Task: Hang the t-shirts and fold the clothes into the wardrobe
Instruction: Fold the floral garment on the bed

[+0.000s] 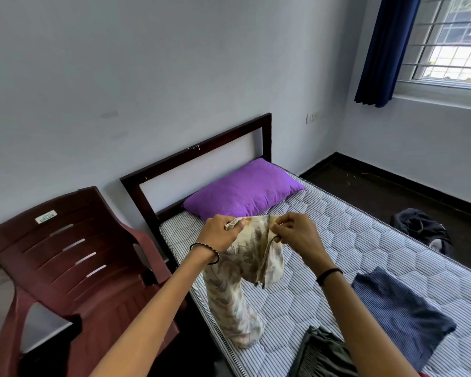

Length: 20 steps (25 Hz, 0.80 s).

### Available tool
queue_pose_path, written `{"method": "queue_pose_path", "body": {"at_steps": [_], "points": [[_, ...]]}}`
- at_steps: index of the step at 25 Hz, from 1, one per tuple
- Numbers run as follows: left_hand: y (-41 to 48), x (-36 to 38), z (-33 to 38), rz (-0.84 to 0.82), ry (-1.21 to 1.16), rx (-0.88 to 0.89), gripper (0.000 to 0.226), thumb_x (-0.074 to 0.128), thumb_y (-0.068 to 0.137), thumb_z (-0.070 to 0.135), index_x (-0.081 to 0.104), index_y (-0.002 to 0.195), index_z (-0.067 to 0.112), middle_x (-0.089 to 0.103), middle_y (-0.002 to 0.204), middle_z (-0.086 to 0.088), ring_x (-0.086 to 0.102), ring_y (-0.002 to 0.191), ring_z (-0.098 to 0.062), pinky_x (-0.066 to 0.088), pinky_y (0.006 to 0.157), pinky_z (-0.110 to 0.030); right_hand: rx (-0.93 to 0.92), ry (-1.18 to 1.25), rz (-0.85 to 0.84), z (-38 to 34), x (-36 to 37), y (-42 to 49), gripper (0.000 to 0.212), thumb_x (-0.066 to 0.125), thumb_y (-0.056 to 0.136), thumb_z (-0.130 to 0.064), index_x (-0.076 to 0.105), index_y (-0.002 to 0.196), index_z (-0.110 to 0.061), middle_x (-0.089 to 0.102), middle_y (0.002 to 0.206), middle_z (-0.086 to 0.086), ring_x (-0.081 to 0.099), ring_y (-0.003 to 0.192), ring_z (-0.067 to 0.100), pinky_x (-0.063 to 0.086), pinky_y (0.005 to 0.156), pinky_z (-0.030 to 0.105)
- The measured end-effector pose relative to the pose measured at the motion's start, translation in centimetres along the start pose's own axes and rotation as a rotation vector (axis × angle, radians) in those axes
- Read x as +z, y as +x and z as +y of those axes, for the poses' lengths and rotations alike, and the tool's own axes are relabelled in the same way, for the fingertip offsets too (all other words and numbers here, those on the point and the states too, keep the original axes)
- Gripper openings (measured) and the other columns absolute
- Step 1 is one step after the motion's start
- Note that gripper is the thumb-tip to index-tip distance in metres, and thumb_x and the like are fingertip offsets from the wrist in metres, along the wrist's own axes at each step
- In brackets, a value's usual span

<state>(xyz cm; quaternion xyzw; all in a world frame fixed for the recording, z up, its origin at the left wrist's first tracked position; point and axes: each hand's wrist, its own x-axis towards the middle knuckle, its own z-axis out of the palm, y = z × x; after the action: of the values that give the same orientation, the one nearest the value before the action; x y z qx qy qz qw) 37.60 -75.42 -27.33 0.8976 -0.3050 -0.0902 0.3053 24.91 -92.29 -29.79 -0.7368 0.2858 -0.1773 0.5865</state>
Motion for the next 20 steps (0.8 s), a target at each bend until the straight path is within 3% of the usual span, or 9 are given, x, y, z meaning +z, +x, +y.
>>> {"method": "queue_pose_path", "body": {"at_steps": [2,4,8,11,13,15,17,20], "points": [[0.2,0.2,-0.4,0.038,-0.123,-0.042,0.046,0.064,0.091,0.044,0.058,0.057,0.015,0.055,0.049,-0.002,0.051,0.05,-0.013,0.034,0.054,-0.025,-0.049,-0.084,0.043,-0.4,0.3,-0.1,0.009,0.076,0.086,-0.01,0.069,0.09,-0.007,0.075,0.07,0.009,0.074,0.06,0.017,0.061,0.065,0.034],[0.4,0.6,-0.5,0.017,-0.274,-0.065,0.034,0.068,0.086,0.05,0.075,0.078,0.018,0.072,0.068,0.004,0.064,0.064,-0.008,0.042,0.063,-0.022,-0.073,-0.085,0.037,-1.0,1.1,-0.1,0.01,0.076,0.085,-0.016,0.069,0.09,-0.011,0.074,0.068,0.007,0.074,0.061,0.017,0.061,0.067,0.038],[0.5,1.4,0.3,-0.068,-0.436,-0.018,0.036,0.07,0.079,0.053,0.078,0.102,0.026,0.075,0.1,0.009,0.063,0.085,0.007,0.047,0.082,-0.02,-0.07,0.023,0.002,-1.7,2.9,-0.2,0.011,0.072,0.088,-0.013,0.066,0.097,-0.013,0.075,0.074,0.008,0.074,0.063,0.017,0.06,0.064,0.035],[0.5,1.3,0.3,-0.054,-0.45,-0.02,0.025,0.07,0.087,0.043,0.079,0.103,0.026,0.076,0.096,0.009,0.062,0.078,0.008,0.046,0.076,-0.02,-0.054,0.168,-0.052,-2.0,3.0,-0.1,0.012,0.065,0.092,-0.002,0.066,0.102,-0.009,0.073,0.077,0.012,0.072,0.06,0.014,0.054,0.058,0.022],[0.4,1.1,0.1,-0.072,-0.466,-0.015,0.024,0.07,0.087,0.041,0.078,0.104,0.026,0.076,0.092,0.012,0.066,0.086,0.002,0.051,0.082,-0.023,-0.048,0.234,-0.083,-1.8,2.8,0.2,0.011,0.063,0.094,-0.002,0.066,0.104,-0.005,0.073,0.084,0.019,0.071,0.064,0.016,0.055,0.061,0.023],[0.3,1.2,0.1,-0.092,-0.472,-0.019,0.023,0.07,0.088,0.038,0.078,0.105,0.025,0.076,0.088,0.014,0.065,0.081,0.005,0.049,0.079,-0.02,-0.026,0.302,-0.107,-1.5,2.5,0.6,0.013,0.061,0.096,-0.002,0.066,0.108,-0.001,0.073,0.091,0.024,0.071,0.069,0.018,0.057,0.065,0.025],[0.2,1.3,0.3,-0.08,-0.48,-0.006,0.022,0.07,0.089,0.034,0.078,0.107,0.022,0.076,0.091,0.01,0.063,0.077,0.009,0.045,0.075,-0.015,0.013,0.437,-0.143,-1.5,2.5,0.7,0.019,0.056,0.101,-0.006,0.066,0.113,0.005,0.072,0.09,0.024,0.072,0.074,0.022,0.06,0.069,0.027],[0.0,0.7,0.4,-0.103,-0.524,0.038,0.024,0.073,0.087,0.035,0.077,0.107,0.022,0.076,0.096,0.007,0.063,0.078,0.006,0.047,0.076,-0.019,0.07,0.641,-0.2,-1.3,2.2,0.6,0.027,0.05,0.103,-0.007,0.064,0.121,0.008,0.071,0.09,0.022,0.073,0.082,0.028,0.062,0.076,0.032]]}}
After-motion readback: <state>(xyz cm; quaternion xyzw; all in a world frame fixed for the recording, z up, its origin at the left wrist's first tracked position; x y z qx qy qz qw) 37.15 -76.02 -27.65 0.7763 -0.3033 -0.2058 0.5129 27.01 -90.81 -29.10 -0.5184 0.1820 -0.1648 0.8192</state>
